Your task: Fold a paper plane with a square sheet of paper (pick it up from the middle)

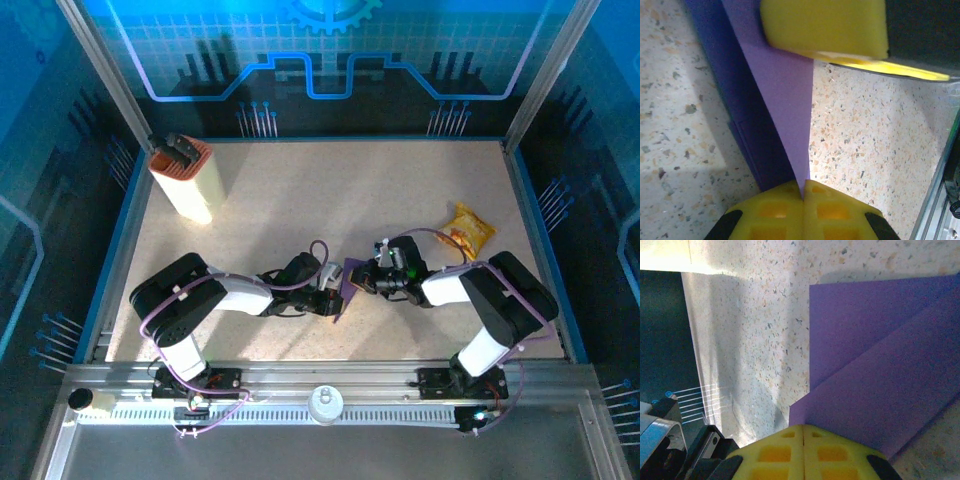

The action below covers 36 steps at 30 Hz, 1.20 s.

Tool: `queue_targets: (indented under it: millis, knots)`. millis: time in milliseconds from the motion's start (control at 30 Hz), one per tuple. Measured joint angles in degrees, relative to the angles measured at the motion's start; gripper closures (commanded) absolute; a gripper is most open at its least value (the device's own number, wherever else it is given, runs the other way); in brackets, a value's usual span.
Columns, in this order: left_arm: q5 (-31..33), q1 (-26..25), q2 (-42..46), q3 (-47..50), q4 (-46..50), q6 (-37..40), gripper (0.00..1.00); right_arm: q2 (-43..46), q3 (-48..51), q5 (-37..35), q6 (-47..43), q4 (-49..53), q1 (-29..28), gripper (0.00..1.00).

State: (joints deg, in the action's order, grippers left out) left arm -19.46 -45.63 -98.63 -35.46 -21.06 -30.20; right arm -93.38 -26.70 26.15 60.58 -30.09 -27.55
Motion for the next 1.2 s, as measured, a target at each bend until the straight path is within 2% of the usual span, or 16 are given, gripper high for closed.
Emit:
queue_targets:
  millis: [500,867,1033,1200]
  knots:
    - [-0.1,0.1,0.0,0.0,-0.1,-0.9,0.93,-3.7,0.0,1.2,1.5,-4.7,0.2,0.92]
    - [-0.3,0.1,0.2,-0.3,0.9,-0.7,0.88,-4.1,-1.9,0.7,0.2,0.3,0.2,0.91]
    - [-0.9,0.1,1.2,-0.5,2.6,-0.3,0.78,-4.7,-4.5,0.5,-1.4,4.6,0.2,0.92]
    - [-0.7,0.2,5.8,-0.3,9.9,-0.2,0.59,-4.7,-5.8,-0.4,-2.4,7.5,0.1,0.92]
